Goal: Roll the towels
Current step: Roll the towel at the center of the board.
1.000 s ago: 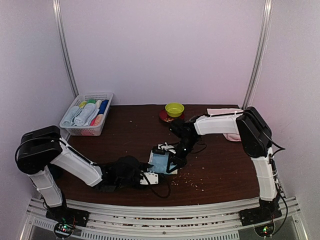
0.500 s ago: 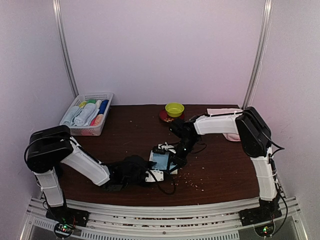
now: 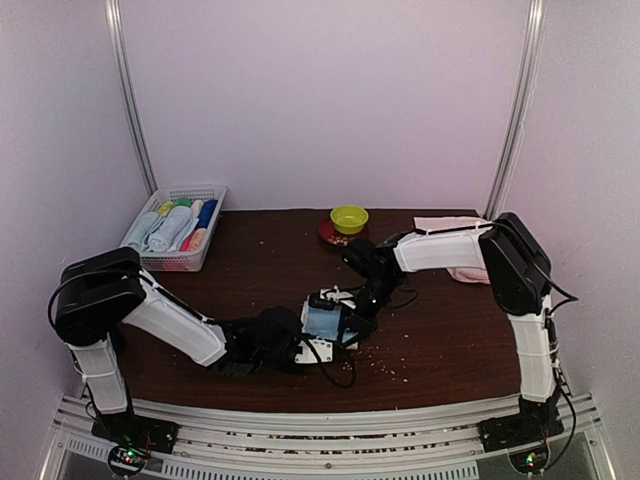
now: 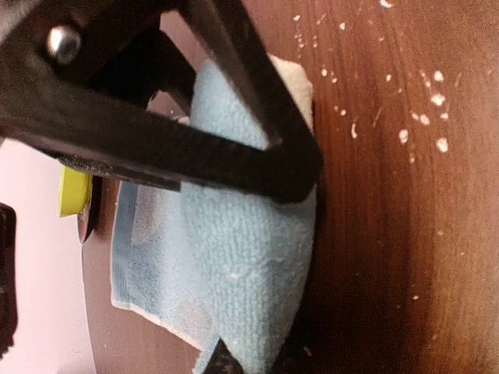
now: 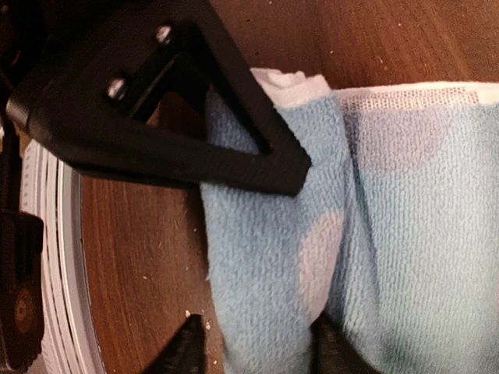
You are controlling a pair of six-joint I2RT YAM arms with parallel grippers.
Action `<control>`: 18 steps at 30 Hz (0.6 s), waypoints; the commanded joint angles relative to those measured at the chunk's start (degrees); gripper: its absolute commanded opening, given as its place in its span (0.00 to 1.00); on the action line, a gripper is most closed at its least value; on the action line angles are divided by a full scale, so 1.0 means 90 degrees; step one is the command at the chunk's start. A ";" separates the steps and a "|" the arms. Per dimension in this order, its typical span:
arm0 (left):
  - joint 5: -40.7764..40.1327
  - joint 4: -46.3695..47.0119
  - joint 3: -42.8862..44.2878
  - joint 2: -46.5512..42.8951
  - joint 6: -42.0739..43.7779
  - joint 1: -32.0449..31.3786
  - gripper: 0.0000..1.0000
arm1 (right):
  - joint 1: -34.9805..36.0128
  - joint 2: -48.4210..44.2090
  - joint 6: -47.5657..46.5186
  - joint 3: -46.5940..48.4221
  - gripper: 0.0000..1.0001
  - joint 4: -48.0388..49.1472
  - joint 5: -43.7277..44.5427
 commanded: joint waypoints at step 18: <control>0.2041 -0.4036 0.1768 0.0093 -0.1110 0.0388 0.00 | -0.0040 -0.5339 0.1758 -0.5352 1.00 0.6200 0.4990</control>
